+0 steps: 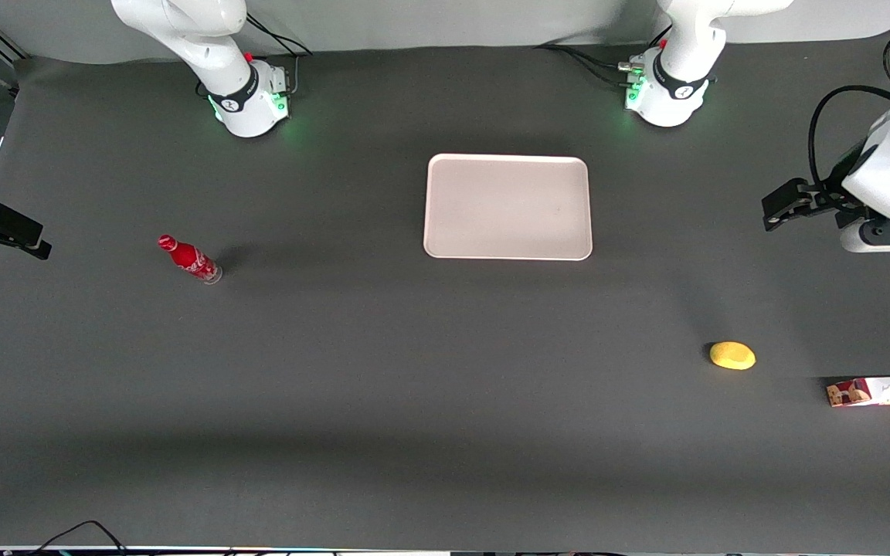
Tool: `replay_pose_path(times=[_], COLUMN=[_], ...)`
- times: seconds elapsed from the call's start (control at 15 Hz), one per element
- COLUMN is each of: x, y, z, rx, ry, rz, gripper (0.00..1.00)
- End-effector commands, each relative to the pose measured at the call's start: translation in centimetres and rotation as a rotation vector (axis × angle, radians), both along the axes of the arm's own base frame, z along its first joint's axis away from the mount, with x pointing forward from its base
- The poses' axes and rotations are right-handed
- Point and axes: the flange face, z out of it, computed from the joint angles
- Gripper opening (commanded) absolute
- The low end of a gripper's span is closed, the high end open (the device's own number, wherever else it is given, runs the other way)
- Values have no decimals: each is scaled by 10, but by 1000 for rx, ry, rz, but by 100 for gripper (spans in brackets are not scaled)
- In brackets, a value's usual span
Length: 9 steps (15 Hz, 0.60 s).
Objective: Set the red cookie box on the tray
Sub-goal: 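Move the left gripper toward the red-and-white cookie box lying flat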
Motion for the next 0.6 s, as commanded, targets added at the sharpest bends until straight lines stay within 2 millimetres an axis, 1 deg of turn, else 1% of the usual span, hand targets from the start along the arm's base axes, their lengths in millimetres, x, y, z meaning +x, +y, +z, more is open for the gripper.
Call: replay_pose_path(times=[0.0, 0.2, 0.53], x=[2, 3, 3], y=[2, 1, -2], z=[4, -1, -1], rx=[13, 6, -2], ry=[4, 13, 12], rz=[-4, 0, 0], gripper=[100, 100, 100])
